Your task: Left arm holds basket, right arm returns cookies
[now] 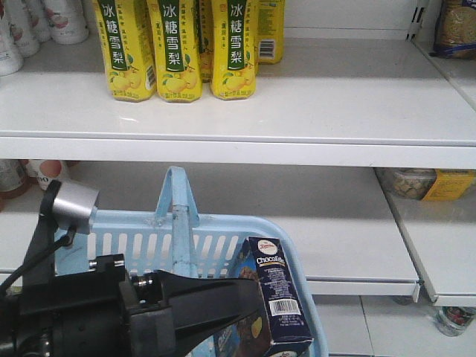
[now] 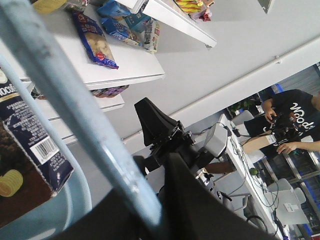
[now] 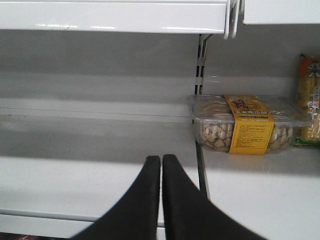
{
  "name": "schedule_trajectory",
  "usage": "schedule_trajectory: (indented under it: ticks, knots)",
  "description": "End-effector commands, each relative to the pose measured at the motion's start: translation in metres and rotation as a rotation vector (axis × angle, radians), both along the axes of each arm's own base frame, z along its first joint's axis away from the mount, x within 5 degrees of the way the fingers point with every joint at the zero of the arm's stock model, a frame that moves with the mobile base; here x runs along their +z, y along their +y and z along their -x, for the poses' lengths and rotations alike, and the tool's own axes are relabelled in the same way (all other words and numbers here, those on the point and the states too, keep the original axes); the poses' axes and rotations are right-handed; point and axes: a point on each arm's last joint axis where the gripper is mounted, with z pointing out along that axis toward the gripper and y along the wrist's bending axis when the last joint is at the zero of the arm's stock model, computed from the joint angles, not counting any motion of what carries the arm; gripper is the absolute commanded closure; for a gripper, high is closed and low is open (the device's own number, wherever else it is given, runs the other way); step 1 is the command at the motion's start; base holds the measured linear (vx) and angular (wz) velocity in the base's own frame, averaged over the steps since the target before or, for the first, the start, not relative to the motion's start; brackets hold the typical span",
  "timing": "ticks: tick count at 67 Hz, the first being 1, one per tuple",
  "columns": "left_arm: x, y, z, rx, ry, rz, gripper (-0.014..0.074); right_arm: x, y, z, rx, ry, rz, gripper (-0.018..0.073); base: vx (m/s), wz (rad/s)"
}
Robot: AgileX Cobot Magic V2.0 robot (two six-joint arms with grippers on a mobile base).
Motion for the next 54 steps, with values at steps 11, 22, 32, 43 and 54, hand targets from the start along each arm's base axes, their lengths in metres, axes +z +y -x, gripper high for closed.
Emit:
schedule_trajectory:
  ticks: [11,22,32,43,54]
  knots:
    - [0.0185,0.0006,0.0043,-0.023,0.002,0.083,0.0603,0.006,-0.0004,0.0002,-0.006,-0.077,0.006,0.0567,0.04,-0.02]
    - [0.0185,0.0006,0.0043,-0.023,0.002,0.083,0.0603,0.006,-0.0004,0.0002,-0.006,-0.077,0.006,0.0567,0.05,-0.02]
    - [0.0185,0.0006,0.0043,-0.023,0.002,0.083,0.0603,0.006,-0.0004,0.0002,-0.006,-0.077,0.006,0.0567,0.06,-0.05]
    - [0.0185,0.0006,0.0043,-0.023,0.002,0.083,0.0603,0.006,-0.0004,0.0002,-0.006,-0.077,0.006,0.0567,0.05,-0.04]
    - [0.0185,0.0007,0.0041,-0.022,0.002,0.083,0.0603,0.006,-0.0004,0.0002,-0.006,-0.077,0.006,0.0567,0.01,0.03]
